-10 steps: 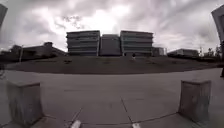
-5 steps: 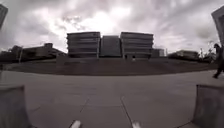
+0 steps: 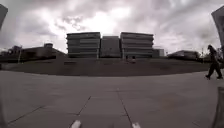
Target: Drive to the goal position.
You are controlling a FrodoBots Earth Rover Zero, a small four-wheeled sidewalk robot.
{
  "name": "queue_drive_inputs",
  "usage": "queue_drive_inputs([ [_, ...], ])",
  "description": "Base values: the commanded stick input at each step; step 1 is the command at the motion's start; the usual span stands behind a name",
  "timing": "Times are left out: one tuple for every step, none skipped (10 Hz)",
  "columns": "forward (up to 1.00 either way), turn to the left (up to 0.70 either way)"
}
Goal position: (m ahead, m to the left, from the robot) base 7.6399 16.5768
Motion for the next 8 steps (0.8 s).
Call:
queue_drive_inputs([
  [0.7,0.35],
  [0.7,0.35],
  [0.7,0.35],
  [0.7,0.35],
  [0.7,0.34],
  [0.7,0.17],
  [0.7,0.03],
  [0.7,0.0],
])
